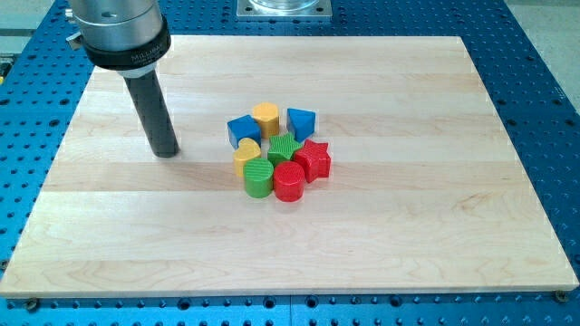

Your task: Move your arm to the left of the blue cube

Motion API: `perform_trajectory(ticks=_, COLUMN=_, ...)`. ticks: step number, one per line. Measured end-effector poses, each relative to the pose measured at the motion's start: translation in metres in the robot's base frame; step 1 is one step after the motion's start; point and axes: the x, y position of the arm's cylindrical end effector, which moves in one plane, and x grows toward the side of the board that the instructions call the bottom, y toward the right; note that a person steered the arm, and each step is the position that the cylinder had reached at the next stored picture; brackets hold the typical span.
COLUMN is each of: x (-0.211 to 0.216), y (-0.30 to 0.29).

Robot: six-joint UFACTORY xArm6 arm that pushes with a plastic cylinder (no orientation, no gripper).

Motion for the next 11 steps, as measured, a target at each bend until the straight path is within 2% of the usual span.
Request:
perform_trajectory(ticks=2, x=-0.004, y=0.002)
perform_trajectory(ticks=3, x=0.012, y=0.0)
perform_trajectory(ticks=4, x=0.071, y=-0.001)
perform_trajectory(ticks=5, x=0.094, y=-0.001)
perform_trajectory(ticks=6, x=0.094, y=0.003)
perform_trajectory(ticks=8, x=0.1, y=0.096)
perform_trajectory(ticks=10, x=0.1, y=0.087)
perform_trajectory(ticks=11, x=0.083, y=0.048)
